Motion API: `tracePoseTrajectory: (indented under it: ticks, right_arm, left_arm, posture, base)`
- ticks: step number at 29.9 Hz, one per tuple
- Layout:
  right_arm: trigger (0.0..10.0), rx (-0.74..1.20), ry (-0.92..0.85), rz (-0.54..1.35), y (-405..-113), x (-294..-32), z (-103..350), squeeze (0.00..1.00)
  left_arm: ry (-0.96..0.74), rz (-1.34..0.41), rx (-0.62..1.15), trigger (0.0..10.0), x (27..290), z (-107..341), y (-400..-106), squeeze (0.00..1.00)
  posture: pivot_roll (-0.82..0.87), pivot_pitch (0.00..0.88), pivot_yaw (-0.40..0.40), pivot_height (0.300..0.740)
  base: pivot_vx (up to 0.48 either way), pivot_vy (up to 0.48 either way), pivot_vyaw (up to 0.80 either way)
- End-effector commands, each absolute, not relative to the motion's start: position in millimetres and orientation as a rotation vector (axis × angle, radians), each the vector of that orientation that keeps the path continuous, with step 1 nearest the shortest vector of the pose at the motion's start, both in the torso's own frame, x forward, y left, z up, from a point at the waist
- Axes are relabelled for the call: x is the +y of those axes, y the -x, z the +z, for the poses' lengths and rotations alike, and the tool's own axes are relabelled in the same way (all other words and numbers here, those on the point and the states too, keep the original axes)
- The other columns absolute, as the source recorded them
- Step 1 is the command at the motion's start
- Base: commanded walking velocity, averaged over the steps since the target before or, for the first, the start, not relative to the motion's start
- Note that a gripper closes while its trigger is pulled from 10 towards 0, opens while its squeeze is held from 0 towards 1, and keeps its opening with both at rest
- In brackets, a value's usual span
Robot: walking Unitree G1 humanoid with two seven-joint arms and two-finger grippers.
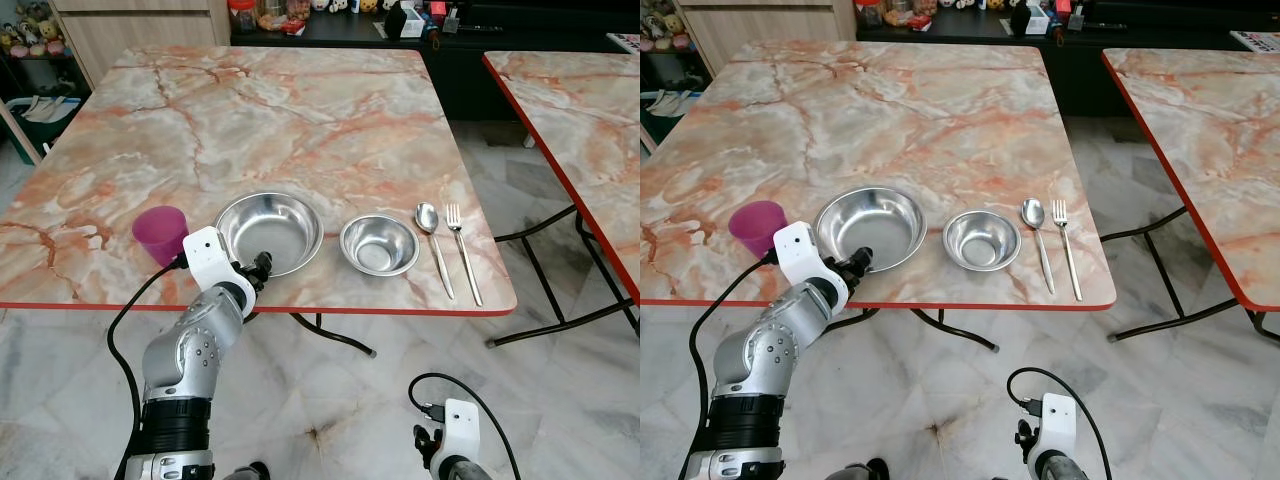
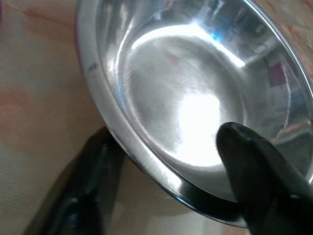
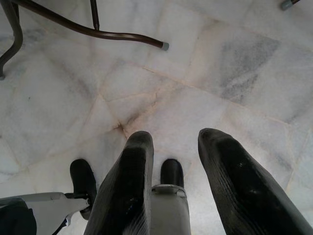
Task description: Setting the table
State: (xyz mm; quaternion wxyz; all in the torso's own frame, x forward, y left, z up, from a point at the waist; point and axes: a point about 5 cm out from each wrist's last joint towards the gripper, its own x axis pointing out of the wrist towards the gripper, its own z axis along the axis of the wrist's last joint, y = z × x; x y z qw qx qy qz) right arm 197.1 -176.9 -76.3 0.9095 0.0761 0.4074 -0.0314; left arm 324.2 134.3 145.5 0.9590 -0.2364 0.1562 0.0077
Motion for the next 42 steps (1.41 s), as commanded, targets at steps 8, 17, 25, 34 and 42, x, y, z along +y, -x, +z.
tracePoseTrajectory:
  ticks: [8,17,25,34,42]
  right_arm:
    - [10.0,0.852,-0.163,-0.083,-192.3,-180.1,-78.5,0.0]
    - [10.0,0.851,-0.153,-0.076,-193.4,-181.9,-77.7,0.0]
    - [10.0,0.846,-0.145,-0.066,-197.3,-181.8,-75.9,0.0]
    - [10.0,0.847,-0.132,-0.043,-199.7,-180.1,-74.9,0.0]
    - [10.0,0.843,-0.129,-0.037,-201.9,-179.0,-73.9,0.0]
  left_arm:
    - [0.457,0.053,0.308,0.0,137.5,145.6,-326.0,0.0]
    - [0.458,0.056,0.297,0.0,138.4,147.2,-325.6,0.0]
    - [0.454,0.079,0.277,0.0,143.6,149.4,-326.5,0.0]
    - [0.463,0.08,0.255,0.0,143.4,151.8,-326.1,0.0]
    - [0.493,0.065,0.204,0.0,143.2,158.9,-328.3,0.0]
  posture:
    - [0.05,0.149,-0.027,0.74]
    - [0.05,0.138,-0.031,0.74]
    - [0.06,0.111,-0.037,0.74]
    - [0.07,0.078,-0.047,0.74]
    - [0.08,0.062,-0.049,0.74]
  base:
    - [0.0,0.0,0.0]
    - [0.0,0.0,0.0]
    - [0.0,0.0,0.0]
    - [0.0,0.0,0.0]
    - [0.0,0.0,0.0]
